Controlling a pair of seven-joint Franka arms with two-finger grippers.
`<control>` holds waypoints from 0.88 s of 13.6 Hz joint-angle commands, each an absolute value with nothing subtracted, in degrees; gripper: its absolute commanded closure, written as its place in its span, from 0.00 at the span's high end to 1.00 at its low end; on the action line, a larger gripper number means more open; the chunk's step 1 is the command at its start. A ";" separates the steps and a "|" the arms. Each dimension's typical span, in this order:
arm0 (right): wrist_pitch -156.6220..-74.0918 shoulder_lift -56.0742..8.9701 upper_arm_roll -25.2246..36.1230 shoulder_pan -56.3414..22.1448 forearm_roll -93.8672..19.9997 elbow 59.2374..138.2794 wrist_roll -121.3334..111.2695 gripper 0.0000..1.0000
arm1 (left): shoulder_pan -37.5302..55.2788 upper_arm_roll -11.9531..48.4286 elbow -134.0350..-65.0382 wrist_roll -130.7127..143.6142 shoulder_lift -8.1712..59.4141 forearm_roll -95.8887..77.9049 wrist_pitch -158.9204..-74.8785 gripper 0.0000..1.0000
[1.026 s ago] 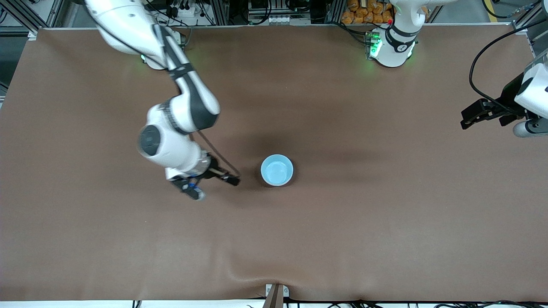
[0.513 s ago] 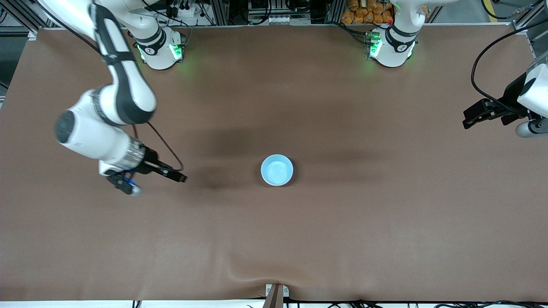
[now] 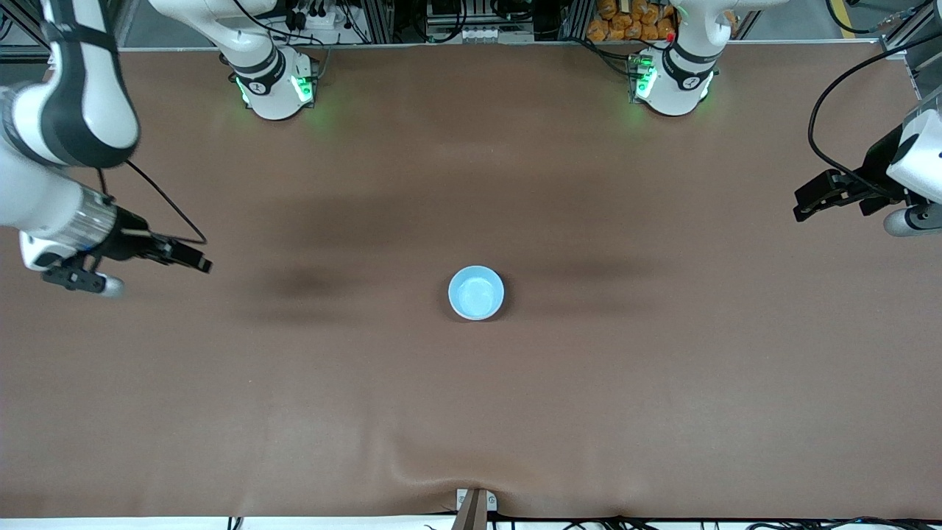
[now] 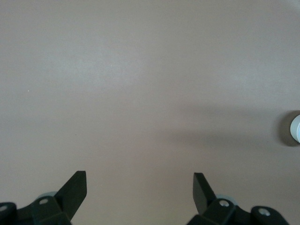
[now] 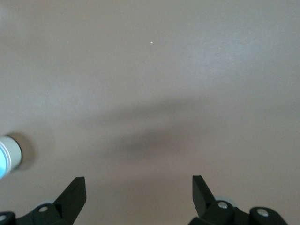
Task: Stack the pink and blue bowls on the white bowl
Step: 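Open the right gripper and draw it back from the stacked bowls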
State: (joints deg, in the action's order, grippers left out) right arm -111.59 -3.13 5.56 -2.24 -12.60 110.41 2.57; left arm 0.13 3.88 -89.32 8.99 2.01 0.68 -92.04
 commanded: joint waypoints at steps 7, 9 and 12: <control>-87.39 -1.32 4.31 0.44 -0.88 90.47 -5.01 1.00 | -0.09 3.43 -89.47 5.71 0.88 -1.84 -90.18 1.00; -84.12 -1.32 4.48 0.26 -0.70 86.67 -5.01 1.00 | -0.09 3.43 -89.47 6.06 0.88 -1.85 -90.09 1.00; -83.15 -1.14 4.48 0.35 -0.53 86.57 -5.10 1.00 | 0.00 3.43 -88.42 6.24 1.23 -1.85 -90.09 1.00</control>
State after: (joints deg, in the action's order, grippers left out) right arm -84.24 -0.83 5.33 -0.84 -1.73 87.54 -4.04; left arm -0.01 3.78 -89.18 7.06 1.83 -0.41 -91.05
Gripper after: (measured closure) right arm 0.000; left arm 0.000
